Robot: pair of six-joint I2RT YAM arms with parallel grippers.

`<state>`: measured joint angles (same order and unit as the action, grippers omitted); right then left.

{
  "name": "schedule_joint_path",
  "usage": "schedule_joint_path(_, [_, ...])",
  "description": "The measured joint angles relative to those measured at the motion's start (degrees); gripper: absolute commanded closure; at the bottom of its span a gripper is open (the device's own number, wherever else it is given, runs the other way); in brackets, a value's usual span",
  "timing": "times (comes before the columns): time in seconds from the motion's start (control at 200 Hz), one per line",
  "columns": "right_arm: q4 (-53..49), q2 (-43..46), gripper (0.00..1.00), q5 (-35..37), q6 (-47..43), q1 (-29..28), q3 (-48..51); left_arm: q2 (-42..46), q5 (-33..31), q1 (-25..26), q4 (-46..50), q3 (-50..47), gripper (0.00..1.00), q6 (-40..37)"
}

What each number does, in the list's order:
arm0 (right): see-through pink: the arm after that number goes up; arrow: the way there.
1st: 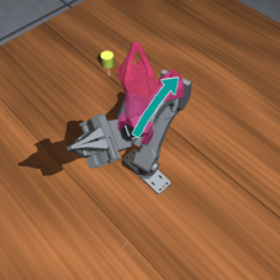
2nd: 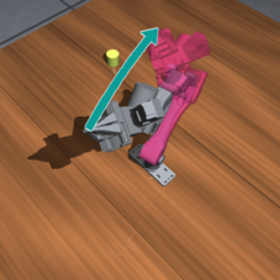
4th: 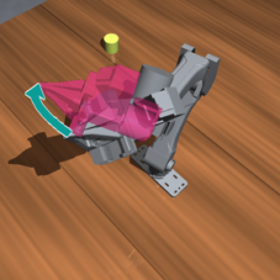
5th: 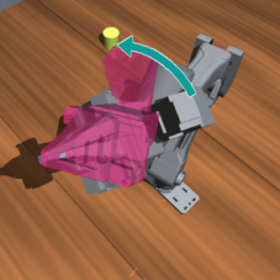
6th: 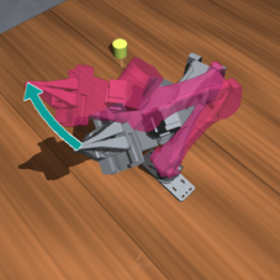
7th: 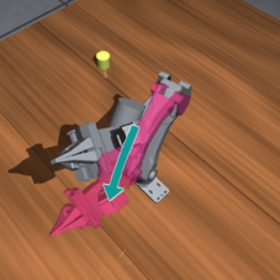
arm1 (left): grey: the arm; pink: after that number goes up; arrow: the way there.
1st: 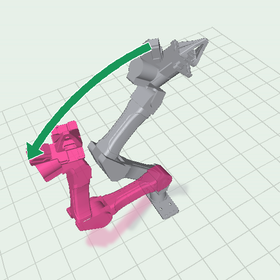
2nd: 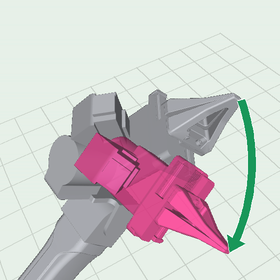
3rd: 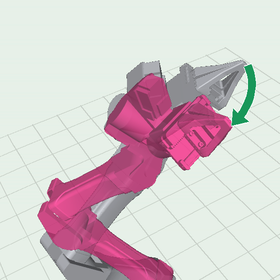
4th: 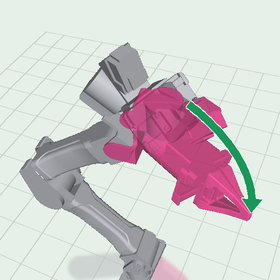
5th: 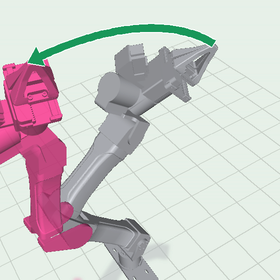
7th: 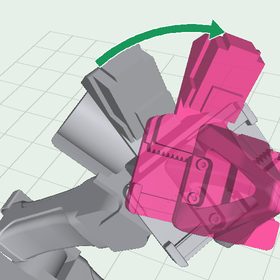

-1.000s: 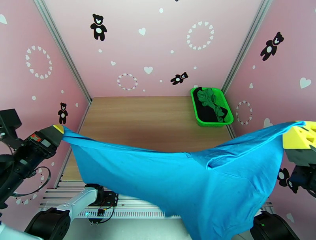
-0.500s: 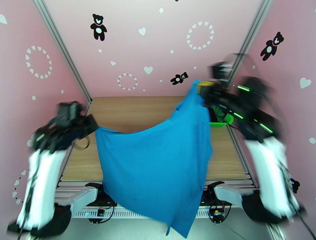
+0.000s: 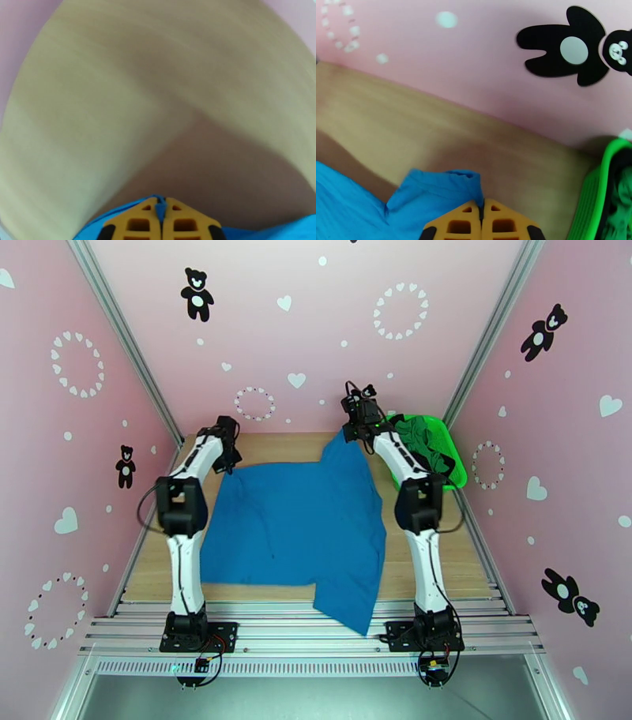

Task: Fold and stack the mixed laundry pile

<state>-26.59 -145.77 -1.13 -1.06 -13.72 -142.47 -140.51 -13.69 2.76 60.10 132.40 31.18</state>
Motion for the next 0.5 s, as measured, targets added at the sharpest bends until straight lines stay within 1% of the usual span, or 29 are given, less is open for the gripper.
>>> schedule_joint_path(0.075, [0.2,-5.3,1.0,0.9,0.0,0.5,-7.0,-6.4,0.0,-0.2,1.8,9.5,1.0,-0.1])
schedule_joint_path(0.135, [0.8,-7.3,1.0,1.4,0.0,0.9,-8.9,-9.5,0.5,-0.6,2.7,14.0,1.0,0.0])
schedule_joint_path(0.305, [3.9,-10.2,1.0,1.7,0.3,1.5,-10.3,-11.1,4.3,-3.0,2.8,14.9,1.0,0.8])
schedule_joint_path(0.46, [7.6,-12.0,1.0,2.3,0.9,1.6,-10.5,-12.5,8.1,-5.2,0.9,15.4,1.0,1.2])
schedule_joint_path(0.501, [8.5,-12.6,1.0,2.6,1.1,1.6,-11.0,-13.2,9.1,-5.6,0.3,16.2,0.95,1.3])
